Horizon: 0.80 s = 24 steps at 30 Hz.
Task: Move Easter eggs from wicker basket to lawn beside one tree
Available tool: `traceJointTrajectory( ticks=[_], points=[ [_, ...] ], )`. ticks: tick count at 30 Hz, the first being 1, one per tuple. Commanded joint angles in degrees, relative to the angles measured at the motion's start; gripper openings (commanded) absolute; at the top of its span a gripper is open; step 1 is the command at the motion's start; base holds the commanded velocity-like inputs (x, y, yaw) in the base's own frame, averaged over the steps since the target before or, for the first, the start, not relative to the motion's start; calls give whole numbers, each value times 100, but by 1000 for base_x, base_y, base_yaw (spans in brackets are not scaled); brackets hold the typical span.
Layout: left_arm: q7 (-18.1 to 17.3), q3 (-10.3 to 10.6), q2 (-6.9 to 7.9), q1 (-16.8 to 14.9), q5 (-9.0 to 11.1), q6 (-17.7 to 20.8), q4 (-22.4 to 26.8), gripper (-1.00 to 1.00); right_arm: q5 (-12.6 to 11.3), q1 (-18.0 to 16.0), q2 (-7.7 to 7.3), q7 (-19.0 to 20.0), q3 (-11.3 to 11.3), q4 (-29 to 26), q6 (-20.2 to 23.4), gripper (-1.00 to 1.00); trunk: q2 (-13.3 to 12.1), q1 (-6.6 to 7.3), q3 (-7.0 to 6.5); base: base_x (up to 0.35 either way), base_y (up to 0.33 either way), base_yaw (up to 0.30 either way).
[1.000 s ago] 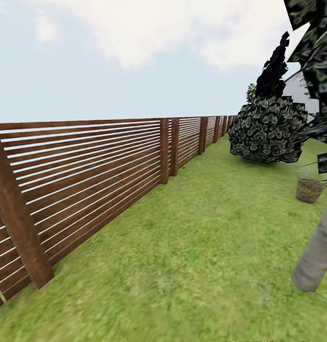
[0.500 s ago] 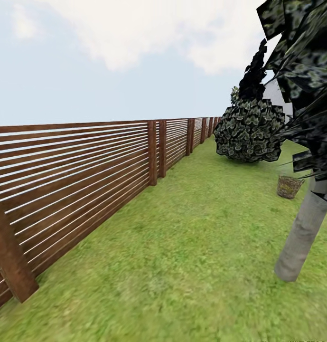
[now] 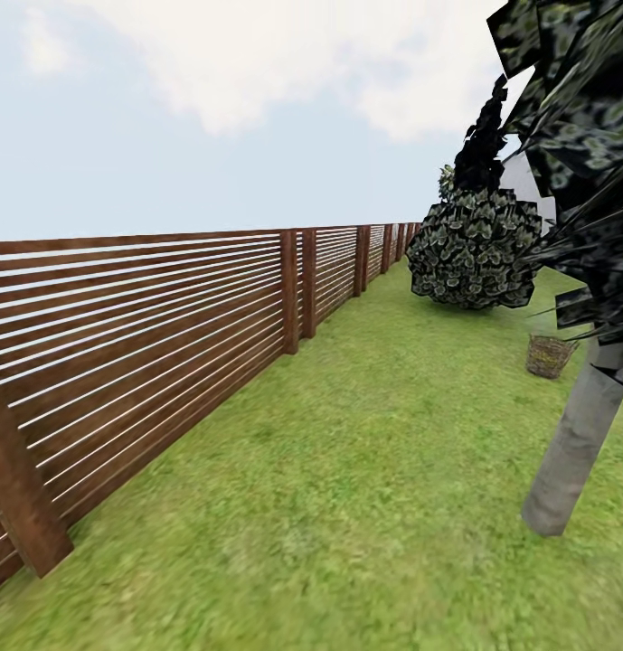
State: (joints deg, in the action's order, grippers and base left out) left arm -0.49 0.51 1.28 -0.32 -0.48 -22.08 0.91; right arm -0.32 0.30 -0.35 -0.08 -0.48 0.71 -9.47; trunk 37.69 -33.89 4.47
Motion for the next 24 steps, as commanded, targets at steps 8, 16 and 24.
traceJointTrajectory(
  ticks=[8, 16, 24],
  points=[
    [-12, 9, 3, -3, -20, -16, -4, 100, -3, -3, 0, -1, -4, 8, -29, 100, 7, -2, 8, 186, 0, 0],
    [-12, 10, 4, -3, -17, -15, -3, 100, -3, -3, 0, -1, -4, 8, -29, 100, 7, -2, 8, 307, 0, 0],
    [-12, 10, 4, -3, -14, -17, -7, 100, -3, -3, 0, -1, -4, 8, -29, 100, 7, -2, 8, 308, 0, 0]
  ],
)
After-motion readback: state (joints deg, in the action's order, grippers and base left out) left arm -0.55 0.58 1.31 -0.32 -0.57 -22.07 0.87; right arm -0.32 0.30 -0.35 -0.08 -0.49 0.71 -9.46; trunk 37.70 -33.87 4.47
